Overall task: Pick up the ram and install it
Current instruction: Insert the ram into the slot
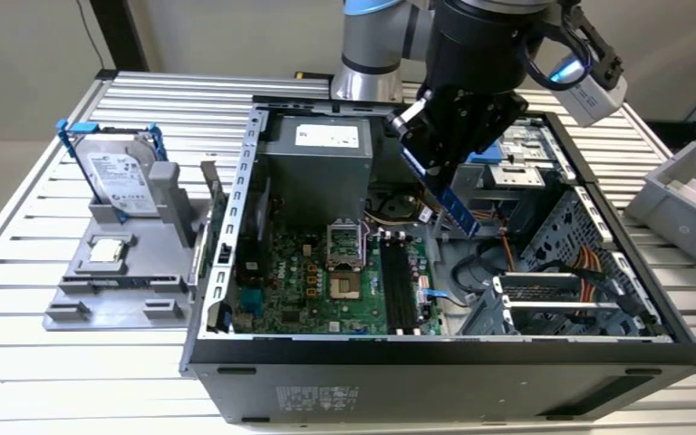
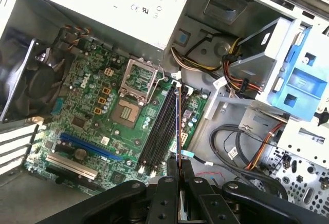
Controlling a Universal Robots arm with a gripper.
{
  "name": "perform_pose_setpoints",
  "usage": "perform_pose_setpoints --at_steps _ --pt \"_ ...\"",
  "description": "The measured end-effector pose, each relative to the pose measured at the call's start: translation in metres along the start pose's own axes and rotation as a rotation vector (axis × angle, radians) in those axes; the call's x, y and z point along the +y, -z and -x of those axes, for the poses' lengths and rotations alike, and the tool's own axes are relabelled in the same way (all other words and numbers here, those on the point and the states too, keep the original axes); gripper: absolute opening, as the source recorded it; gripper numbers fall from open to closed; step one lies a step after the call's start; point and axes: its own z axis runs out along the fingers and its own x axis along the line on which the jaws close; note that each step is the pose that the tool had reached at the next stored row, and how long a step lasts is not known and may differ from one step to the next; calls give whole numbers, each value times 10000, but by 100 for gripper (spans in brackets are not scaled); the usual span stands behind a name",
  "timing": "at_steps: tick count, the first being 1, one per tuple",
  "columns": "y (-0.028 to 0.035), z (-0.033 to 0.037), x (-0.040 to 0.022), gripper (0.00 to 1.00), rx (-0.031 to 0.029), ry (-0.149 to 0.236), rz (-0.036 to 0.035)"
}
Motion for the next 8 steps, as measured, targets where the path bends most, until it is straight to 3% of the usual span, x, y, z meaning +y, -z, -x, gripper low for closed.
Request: perform_pose_setpoints --at_steps 8 --pt "-3 0 0 0 -5 -638 -18"
